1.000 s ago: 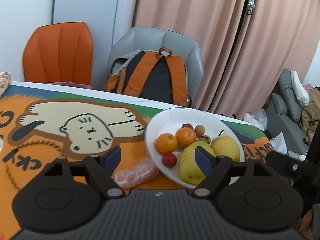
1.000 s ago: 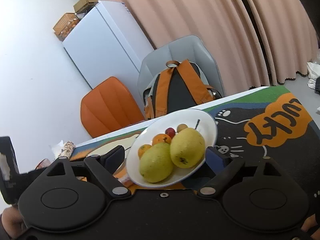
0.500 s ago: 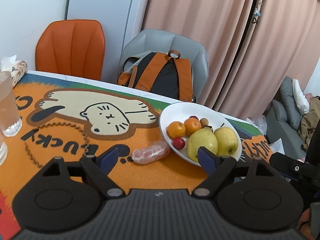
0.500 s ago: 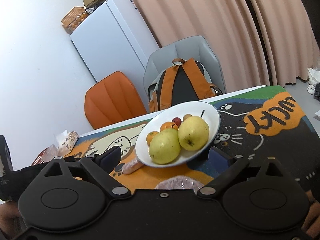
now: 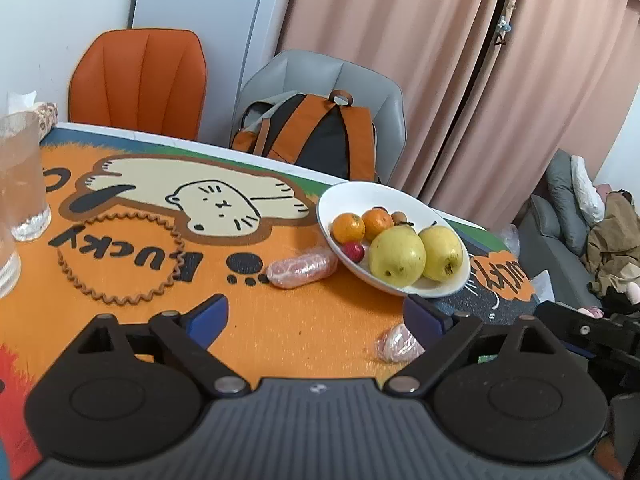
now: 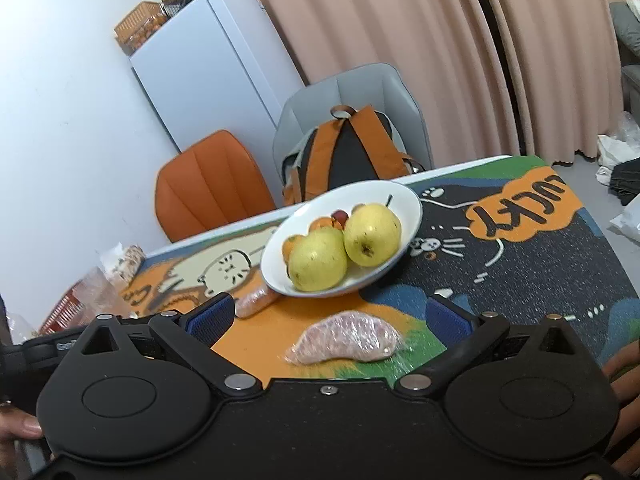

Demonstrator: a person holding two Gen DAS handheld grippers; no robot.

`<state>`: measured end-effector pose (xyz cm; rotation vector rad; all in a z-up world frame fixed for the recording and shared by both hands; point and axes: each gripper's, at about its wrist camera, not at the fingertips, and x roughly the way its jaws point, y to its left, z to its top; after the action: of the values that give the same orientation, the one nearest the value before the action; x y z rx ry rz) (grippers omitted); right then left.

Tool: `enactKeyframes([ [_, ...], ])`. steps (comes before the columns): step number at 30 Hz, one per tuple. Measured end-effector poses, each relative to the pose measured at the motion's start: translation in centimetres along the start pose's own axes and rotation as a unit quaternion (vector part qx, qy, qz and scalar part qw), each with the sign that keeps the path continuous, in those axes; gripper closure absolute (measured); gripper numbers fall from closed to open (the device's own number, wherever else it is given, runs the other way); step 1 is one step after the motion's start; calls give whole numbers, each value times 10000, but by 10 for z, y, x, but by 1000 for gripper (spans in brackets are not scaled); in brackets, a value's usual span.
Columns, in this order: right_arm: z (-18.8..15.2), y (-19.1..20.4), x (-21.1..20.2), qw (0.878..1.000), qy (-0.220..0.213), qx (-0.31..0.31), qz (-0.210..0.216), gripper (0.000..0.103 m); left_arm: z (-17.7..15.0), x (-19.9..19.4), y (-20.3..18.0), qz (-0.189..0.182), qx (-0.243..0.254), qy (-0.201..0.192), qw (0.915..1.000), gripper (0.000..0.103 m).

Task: Organize fruits
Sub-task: 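Withdraw both tools from the bowl, then move the right tool onto the plastic-wrapped pink item and close around it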

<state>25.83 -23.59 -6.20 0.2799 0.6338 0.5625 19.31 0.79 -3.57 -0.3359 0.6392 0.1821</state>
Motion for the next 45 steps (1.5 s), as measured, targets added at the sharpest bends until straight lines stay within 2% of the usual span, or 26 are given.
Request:
enactKeyframes([
  [13, -11, 11, 16, 9993, 262, -114, -244, 0, -13, 4, 40, -21, -224, 158, 9996, 9],
  [21, -15, 1, 30, 9983, 362, -16, -466, 0, -10, 13, 64, -35, -450, 173, 9988, 9],
  [29, -19, -3, 42, 9972, 328, -101, -665, 0, -2, 23, 69, -242, -315, 147, 9991, 9],
  [36, -20, -3, 66, 9969, 384, -278, -630, 1, 8, 40, 63, -284, -222, 143, 9992, 9],
  [43, -19, -4, 84, 9961, 539, -327, -622, 11, 15, 59, 54, -240, -12, 221, 9995, 9],
  [45, -19, -4, 87, 9960, 596, -332, -578, 20, 16, 65, 54, -210, 7, 259, 9994, 10],
])
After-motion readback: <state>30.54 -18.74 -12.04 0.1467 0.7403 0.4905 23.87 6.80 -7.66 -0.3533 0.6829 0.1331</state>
